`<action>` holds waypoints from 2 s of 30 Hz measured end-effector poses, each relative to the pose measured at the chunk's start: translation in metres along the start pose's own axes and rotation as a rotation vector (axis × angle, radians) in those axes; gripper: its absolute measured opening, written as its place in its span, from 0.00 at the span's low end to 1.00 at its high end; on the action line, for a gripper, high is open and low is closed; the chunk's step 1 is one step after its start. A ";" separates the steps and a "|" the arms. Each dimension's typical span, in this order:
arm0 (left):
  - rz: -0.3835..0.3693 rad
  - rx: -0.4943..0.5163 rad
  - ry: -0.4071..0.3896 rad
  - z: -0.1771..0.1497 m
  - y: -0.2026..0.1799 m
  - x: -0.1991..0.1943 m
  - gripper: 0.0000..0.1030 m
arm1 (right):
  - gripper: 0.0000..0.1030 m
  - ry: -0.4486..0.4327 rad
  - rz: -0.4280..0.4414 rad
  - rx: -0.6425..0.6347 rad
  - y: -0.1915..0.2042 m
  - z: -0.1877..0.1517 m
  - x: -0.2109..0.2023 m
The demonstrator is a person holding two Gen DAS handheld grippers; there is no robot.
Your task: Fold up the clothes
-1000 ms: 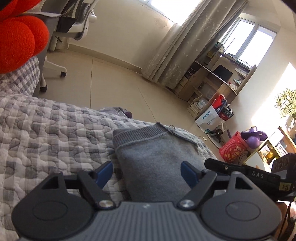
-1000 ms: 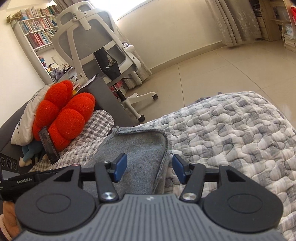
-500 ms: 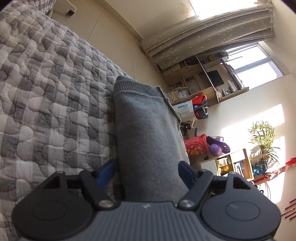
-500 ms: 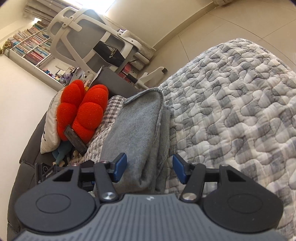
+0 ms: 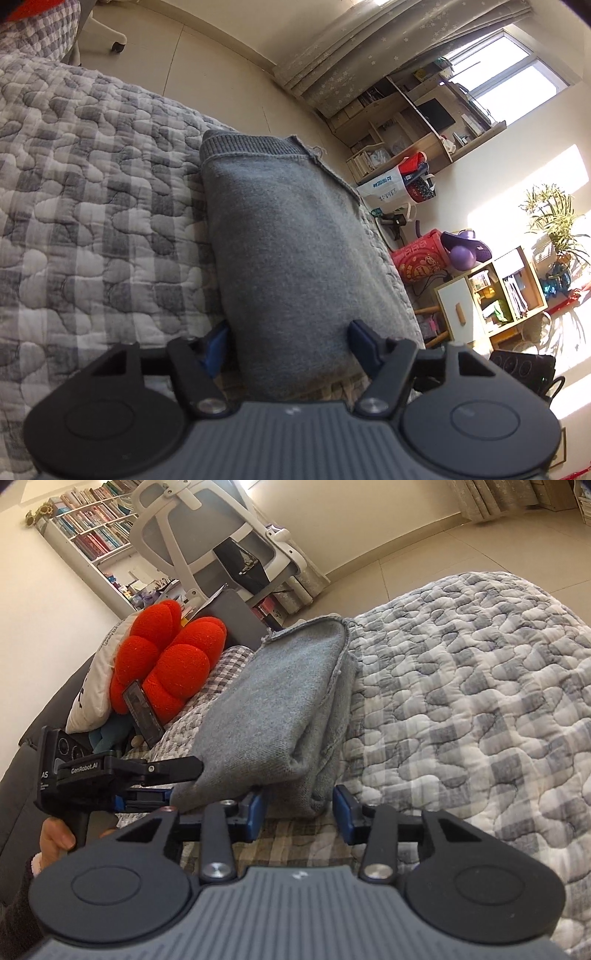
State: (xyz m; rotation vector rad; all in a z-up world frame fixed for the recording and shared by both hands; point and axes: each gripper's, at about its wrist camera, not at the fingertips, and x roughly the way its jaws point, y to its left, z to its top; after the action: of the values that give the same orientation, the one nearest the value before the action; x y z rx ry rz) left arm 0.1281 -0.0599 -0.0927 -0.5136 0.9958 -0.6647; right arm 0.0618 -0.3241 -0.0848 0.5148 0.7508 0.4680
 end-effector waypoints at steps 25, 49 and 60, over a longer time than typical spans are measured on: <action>0.039 0.074 -0.059 0.010 0.009 -0.011 0.70 | 0.52 -0.103 -0.057 -0.119 0.004 0.004 -0.037; -0.002 0.007 -0.088 0.027 0.021 0.005 0.79 | 0.67 -0.034 0.055 0.137 -0.026 0.046 0.011; -0.020 -0.001 -0.179 0.023 0.021 0.014 0.76 | 0.54 -0.083 0.043 0.093 -0.019 0.041 0.037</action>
State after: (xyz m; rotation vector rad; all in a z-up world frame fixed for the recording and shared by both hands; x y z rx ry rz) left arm 0.1590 -0.0531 -0.1042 -0.5742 0.8238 -0.6252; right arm 0.1195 -0.3290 -0.0893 0.6347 0.6850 0.4507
